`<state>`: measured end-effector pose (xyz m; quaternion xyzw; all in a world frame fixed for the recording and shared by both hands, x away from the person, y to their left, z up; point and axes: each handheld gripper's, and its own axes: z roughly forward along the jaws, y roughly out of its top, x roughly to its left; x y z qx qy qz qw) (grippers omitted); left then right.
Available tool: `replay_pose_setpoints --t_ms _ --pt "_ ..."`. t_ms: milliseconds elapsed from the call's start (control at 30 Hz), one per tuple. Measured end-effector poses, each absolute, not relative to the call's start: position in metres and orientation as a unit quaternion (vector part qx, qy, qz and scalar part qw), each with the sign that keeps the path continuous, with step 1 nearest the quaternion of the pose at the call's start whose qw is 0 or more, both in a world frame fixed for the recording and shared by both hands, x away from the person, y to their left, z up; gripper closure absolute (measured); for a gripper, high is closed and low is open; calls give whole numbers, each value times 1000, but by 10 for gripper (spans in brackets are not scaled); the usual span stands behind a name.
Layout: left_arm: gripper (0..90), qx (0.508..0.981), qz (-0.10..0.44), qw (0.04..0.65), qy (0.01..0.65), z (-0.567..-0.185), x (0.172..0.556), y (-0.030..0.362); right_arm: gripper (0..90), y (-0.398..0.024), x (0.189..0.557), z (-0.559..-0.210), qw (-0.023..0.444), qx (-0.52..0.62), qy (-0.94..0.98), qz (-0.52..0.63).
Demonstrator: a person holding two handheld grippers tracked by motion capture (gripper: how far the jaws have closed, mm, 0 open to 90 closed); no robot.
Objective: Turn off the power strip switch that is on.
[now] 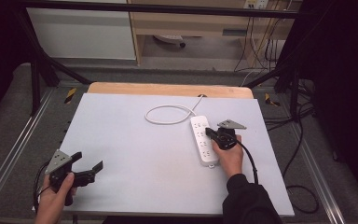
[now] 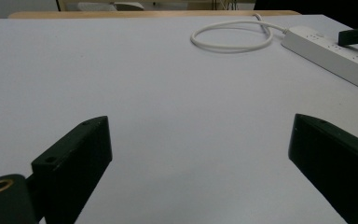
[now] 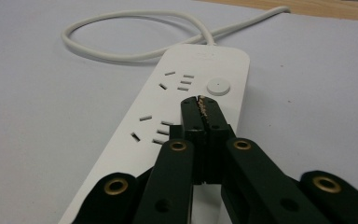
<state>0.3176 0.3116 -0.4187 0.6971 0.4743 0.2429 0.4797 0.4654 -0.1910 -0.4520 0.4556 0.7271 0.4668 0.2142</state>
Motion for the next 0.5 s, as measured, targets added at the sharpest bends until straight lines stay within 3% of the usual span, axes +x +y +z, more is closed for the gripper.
replay_pose_setpoints --t_ms 500 --pt "57 697 243 479 475 -418 317 312 900 -191 466 -452 214 454 729 465"
